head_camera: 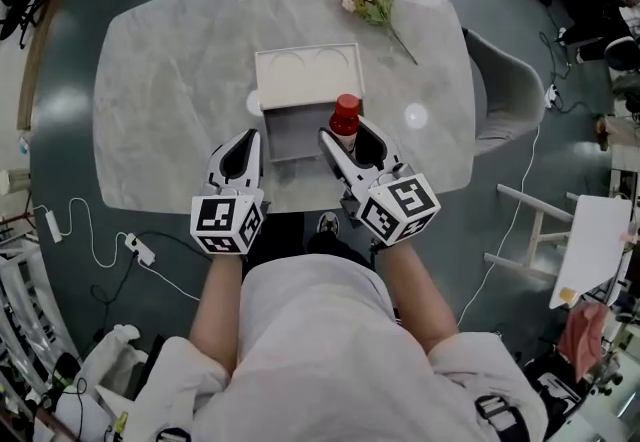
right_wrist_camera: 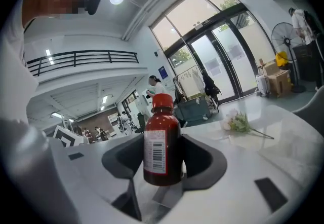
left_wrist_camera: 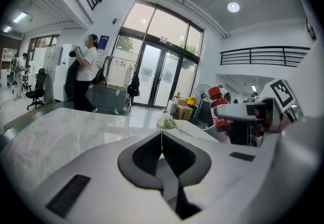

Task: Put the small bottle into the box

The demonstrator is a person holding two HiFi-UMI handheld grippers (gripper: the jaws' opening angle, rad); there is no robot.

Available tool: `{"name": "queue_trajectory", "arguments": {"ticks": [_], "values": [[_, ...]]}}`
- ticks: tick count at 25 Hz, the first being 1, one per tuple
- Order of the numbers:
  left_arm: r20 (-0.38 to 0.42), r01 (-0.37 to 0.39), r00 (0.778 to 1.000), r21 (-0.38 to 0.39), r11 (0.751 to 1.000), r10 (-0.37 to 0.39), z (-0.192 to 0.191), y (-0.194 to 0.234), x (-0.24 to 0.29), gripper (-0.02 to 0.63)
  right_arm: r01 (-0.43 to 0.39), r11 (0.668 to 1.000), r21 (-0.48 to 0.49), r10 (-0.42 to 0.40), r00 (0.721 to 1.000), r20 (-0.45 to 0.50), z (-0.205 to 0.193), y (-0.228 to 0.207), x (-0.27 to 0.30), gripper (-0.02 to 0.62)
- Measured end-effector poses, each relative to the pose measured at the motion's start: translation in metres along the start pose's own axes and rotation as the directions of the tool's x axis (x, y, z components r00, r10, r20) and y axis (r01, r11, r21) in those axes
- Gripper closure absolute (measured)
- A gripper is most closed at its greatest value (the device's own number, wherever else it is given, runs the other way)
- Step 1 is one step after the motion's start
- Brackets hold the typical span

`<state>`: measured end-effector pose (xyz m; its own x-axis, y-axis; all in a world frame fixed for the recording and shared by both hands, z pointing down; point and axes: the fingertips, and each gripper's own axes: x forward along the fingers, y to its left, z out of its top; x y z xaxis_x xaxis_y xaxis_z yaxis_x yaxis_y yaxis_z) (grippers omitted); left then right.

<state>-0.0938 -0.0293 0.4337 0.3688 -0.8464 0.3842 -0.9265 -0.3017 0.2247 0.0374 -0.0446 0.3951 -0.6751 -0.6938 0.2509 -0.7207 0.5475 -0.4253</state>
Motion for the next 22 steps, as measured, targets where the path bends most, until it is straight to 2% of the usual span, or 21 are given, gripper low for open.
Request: {"name": "queue_trajectory", "arguments": {"ticks": [7,12,22], "values": [[-0.079,-0.004,0.997,-0.052,0.999,0.000,-0.039,0.024,0.017,0.583,0.025,0.999,0.047,-0.020,0.994,-0.105,-0.048,-0.015,0.032,0.362],[-0.129,-0.002,0.992,-0.120,0.993,-0.014,-0.063,0.035,0.025,0.583,0.039,0.994,0.099,-0.021,0.984,-0.176,-0.077,-0.022,0.047,0.361],[-0.218,0.003,0.975,-0.150,0.989,-0.036,-0.102,0.048,0.044,0.583,0.096,0.987,0.132,-0.053,0.952,-0.302,-0.119,-0.038,0.065,0.362]]}}
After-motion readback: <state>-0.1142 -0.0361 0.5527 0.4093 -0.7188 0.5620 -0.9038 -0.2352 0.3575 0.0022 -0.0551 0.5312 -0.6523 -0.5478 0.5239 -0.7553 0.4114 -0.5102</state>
